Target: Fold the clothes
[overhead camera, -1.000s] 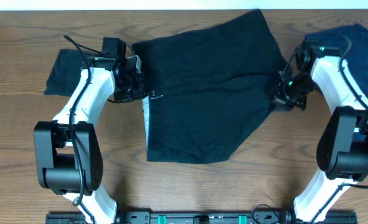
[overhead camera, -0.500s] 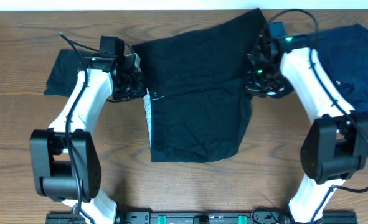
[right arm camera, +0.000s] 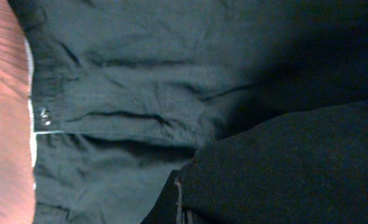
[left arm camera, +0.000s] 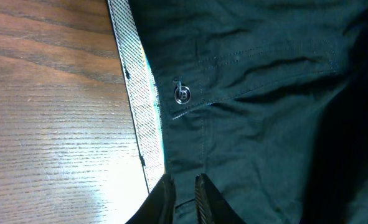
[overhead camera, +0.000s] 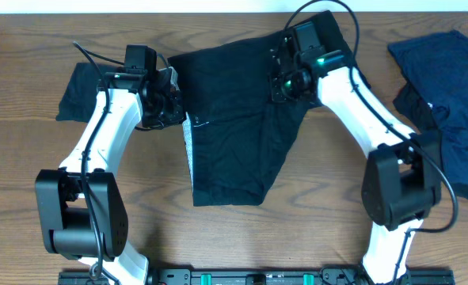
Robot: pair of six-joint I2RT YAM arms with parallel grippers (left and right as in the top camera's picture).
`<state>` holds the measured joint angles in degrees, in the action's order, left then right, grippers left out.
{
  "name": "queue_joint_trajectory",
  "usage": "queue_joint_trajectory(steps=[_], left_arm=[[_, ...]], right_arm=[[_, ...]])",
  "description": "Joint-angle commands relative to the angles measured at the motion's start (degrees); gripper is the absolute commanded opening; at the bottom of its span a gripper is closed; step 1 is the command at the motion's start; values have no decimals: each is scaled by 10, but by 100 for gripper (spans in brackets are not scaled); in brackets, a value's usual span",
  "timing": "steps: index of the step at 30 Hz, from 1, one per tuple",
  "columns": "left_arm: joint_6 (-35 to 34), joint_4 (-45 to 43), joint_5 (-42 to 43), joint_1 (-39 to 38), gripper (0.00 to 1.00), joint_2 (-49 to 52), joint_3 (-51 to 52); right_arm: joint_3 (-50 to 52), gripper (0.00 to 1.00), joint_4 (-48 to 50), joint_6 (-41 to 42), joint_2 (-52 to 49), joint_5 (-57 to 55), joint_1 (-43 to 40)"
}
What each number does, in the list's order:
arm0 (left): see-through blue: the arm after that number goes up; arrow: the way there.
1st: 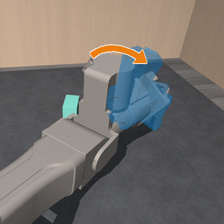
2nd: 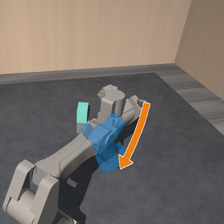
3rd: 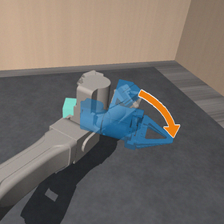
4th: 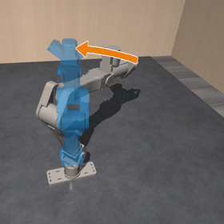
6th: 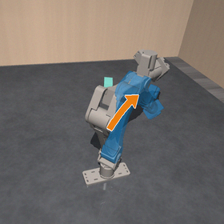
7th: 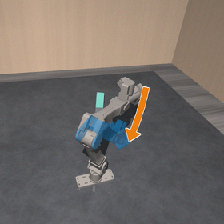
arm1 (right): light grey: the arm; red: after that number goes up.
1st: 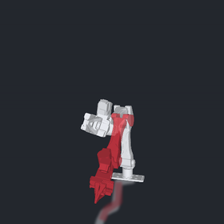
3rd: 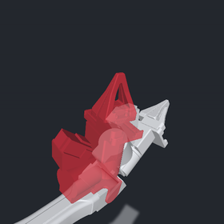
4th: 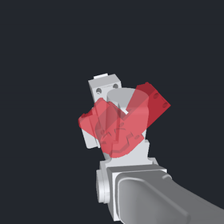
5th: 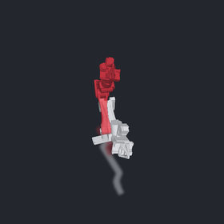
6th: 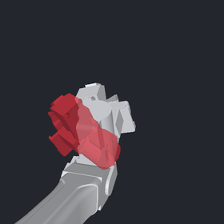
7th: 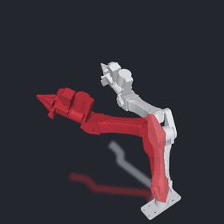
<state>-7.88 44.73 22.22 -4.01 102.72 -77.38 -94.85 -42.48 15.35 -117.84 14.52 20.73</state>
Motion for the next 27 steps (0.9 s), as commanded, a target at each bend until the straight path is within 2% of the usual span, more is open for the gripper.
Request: queue_joint_trajectory(steps=[1, 9, 11, 12, 16, 18, 22, 27], left_arm=[[3, 1, -5, 1, 15, -9, 3], [3, 0, -5, 1, 15, -9, 3], [3, 0, -4, 1, 15, -9, 3], [3, 0, -4, 1, 15, -9, 3], [3, 1, -5, 1, 15, -9, 3], [3, 1, -5, 1, 15, -9, 3], [3, 2, -20, 1, 15, -9, 3], [3, 2, -24, 1, 15, -9, 3]], right_arm=[[-10, 1, 17, 5, -37, -2, 11], [-11, 3, 118, -44, -65, -2, 14], [-11, 17, 148, -69, -65, -3, 12], [-10, 29, 160, -82, -65, -5, 12], [-13, 56, 181, -125, -64, -6, 11], [-23, 64, 174, -137, -61, -6, 9], [-51, 67, 118, -137, -37, -6, -3], [-81, 65, -30, -137, 10, -6, -37]])
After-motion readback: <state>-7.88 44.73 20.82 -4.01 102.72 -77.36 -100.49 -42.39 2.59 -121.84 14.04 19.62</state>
